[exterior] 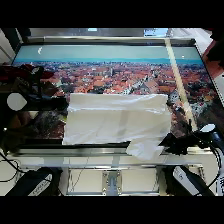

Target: Fold the shirts.

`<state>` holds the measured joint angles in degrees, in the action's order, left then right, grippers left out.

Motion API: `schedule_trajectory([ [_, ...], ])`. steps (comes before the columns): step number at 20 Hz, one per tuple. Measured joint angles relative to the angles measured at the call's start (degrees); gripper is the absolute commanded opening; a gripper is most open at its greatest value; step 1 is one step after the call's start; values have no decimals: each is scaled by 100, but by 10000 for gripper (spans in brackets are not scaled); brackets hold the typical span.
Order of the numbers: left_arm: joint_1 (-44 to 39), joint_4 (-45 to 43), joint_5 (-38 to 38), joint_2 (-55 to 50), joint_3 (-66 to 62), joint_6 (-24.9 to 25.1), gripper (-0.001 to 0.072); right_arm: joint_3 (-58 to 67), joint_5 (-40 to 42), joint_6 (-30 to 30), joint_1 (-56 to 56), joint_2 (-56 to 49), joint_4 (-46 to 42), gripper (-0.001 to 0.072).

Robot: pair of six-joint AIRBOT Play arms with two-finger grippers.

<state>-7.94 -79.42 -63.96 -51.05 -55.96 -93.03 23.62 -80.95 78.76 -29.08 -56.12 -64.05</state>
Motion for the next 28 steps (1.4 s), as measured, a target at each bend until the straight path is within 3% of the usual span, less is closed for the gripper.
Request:
schedule_trajectory([
  [5,0,15,-57,0,0,24,445,-31,332,686,804,0,-435,476],
  [7,0,15,-94,0,0,57,445,-24,334,863,931,0,-595,279],
  [8,0,15,-111,0,0,70,445,-24,339,905,973,0,-610,249],
  [11,0,15,-122,0,0,114,445,-24,444,925,1032,0,-483,259],
  [14,0,13,-133,0,0,151,445,-24,603,866,1058,0,-140,360],
  [17,0,13,-144,0,0,155,445,-24,691,817,1067,0,-37,351],
  [18,0,13,-144,0,0,160,444,-24,706,804,1071,0,-28,309],
  [19,0,13,-144,0,0,173,445,-24,713,800,1071,0,-15,193],
  [20,0,13,-146,0,0,173,445,-24,745,791,1071,0,-4,28],
  [26,0,-122,-142,2,22,168,444,-20,752,673,1071,57,50,29],
  [28,2,-608,-94,4,186,-199,443,-20,704,627,1071,151,61,30],
])
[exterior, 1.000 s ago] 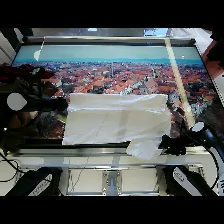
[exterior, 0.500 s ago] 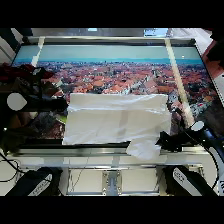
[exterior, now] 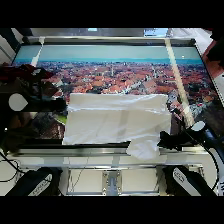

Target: Fold the shirts.

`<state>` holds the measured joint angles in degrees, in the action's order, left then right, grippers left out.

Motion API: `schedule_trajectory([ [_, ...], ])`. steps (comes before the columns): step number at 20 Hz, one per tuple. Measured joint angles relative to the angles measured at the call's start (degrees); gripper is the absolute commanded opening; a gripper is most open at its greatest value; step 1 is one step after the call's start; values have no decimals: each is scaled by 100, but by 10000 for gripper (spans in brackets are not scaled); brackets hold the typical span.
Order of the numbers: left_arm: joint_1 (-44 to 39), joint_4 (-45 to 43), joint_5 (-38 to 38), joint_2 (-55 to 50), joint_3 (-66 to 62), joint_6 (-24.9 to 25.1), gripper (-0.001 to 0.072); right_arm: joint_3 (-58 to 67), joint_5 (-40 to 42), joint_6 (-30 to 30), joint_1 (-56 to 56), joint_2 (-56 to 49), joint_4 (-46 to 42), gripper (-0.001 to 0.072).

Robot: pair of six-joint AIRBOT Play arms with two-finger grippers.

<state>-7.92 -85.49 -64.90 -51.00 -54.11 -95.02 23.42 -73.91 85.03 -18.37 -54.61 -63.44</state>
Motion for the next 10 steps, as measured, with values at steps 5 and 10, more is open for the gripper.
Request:
schedule_trajectory([
  [5,4,-1185,-116,63,1191,-1799,432,0,-79,-155,0,208,177,30],
  [10,4,-1172,-133,114,2208,-3104,423,0,-83,-350,0,269,448,29],
])
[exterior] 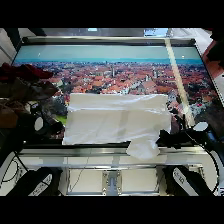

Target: Fold the shirts.

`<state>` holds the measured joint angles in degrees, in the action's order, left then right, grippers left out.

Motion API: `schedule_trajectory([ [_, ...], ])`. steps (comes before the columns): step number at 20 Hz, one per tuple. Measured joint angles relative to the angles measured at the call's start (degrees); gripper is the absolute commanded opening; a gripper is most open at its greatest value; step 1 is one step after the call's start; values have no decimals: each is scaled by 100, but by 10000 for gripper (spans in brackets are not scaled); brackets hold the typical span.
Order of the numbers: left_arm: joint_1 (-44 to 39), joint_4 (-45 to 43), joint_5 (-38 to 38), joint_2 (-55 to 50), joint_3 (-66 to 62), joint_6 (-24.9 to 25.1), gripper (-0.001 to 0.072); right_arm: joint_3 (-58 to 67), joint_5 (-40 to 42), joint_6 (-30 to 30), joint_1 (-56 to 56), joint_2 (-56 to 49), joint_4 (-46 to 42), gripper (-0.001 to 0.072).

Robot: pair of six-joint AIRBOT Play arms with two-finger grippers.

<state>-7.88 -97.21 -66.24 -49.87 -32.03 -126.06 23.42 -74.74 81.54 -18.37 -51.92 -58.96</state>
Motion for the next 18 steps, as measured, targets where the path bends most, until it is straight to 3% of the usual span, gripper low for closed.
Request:
schedule_trajectory([
  [7,0,1005,496,11,848,-367,421,0,-9,-162,0,13,98,29],
  [8,0,1119,603,11,894,-367,398,0,-28,-177,0,13,105,30],
  [9,0,1231,702,11,933,-365,315,0,-50,-184,0,13,107,29],
  [10,0,1320,785,11,957,-361,150,0,-66,-188,0,13,109,29],
  [11,0,1397,859,11,977,-343,41,0,-79,-195,0,13,116,29],
  [15,0,1624,999,11,1003,-299,12,0,-116,-208,0,13,118,29],
  [18,0,1838,940,35,811,39,12,37,-192,-212,0,35,142,28],
])
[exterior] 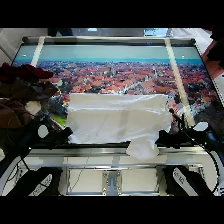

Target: Fold the shirts.

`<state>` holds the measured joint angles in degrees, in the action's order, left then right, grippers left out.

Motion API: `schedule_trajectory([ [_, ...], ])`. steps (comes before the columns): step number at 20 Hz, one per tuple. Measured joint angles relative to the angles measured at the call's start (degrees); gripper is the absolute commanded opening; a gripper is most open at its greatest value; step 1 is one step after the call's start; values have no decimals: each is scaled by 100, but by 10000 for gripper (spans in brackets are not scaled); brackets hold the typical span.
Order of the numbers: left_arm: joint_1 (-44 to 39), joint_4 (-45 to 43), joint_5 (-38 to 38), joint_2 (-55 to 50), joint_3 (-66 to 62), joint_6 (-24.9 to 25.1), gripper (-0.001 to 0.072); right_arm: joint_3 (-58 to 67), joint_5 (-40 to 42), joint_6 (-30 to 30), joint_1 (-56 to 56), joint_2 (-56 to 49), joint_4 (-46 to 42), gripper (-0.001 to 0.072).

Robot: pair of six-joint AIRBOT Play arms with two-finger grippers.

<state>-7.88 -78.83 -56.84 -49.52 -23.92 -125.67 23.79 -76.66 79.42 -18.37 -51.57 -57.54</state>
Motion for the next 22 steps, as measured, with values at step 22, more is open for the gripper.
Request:
schedule_trajectory([
  [22,0,-944,994,-2203,-4061,1668,9,3580,1322,315,455,-1344,11,25],
])
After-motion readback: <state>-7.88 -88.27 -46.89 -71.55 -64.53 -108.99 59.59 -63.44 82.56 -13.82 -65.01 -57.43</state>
